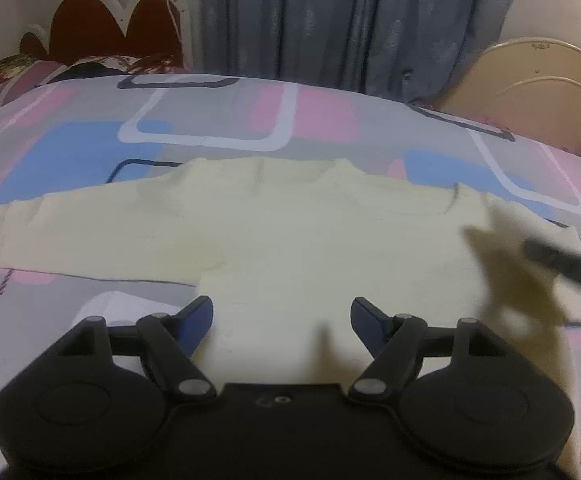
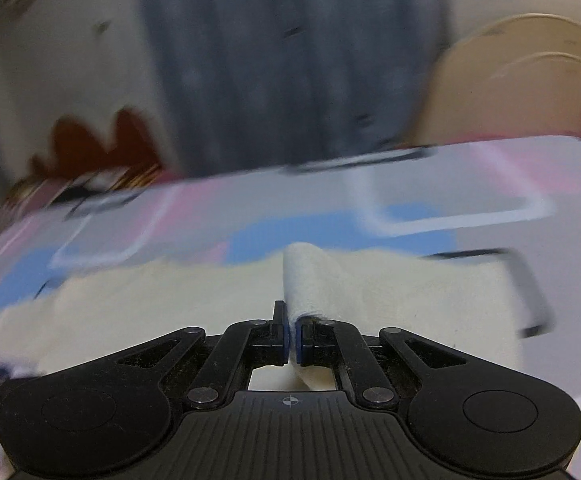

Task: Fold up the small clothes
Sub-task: 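Carry the cuff with the right gripper across the sweater body and release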

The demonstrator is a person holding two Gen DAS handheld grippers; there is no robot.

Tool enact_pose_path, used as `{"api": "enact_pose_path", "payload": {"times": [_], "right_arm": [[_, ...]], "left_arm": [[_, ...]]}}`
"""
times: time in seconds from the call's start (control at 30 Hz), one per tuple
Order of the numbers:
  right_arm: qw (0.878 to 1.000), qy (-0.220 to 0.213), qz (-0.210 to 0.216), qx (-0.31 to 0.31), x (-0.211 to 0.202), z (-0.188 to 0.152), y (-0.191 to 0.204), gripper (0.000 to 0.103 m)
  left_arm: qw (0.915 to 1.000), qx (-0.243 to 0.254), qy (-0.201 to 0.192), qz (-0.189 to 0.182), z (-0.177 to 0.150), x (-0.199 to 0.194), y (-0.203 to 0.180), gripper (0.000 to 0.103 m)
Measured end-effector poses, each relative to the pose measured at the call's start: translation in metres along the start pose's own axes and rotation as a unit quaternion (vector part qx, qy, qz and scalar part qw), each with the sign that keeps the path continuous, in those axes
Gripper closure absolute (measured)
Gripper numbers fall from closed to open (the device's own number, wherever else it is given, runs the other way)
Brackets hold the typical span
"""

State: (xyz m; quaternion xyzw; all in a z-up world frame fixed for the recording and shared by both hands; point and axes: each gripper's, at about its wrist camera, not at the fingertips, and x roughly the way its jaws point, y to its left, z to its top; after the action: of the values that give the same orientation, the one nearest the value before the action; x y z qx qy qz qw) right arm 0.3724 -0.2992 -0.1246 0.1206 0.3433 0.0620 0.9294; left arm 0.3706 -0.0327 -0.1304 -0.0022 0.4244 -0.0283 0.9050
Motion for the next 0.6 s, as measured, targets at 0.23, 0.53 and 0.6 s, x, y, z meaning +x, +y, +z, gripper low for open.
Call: {"api": "enact_pose_path", "payload": {"times": [0.23,0.53,0.6], "right_arm": [[0.996,0.041,0.019,-0.083,0.022,-0.031,0.062,0.095],[0.997,0.026,0.005,-0.076,-0.005,-0.035,0.058,0.039],[0.997,0.016,-0.02,-0.067,-0.02,-0.038,0.045,0.039]], "left_arm": [[0.9991,-0.013,0.015,-0.038,0.01,0.015,0.017,0.024],[0.9835,-0.024,0.069,-0.166,0.014,0.04,-0.021,0.024],[0.9823,0.006,0.069,-0.174,0.01,0.041,-0.038,0.026]]}}
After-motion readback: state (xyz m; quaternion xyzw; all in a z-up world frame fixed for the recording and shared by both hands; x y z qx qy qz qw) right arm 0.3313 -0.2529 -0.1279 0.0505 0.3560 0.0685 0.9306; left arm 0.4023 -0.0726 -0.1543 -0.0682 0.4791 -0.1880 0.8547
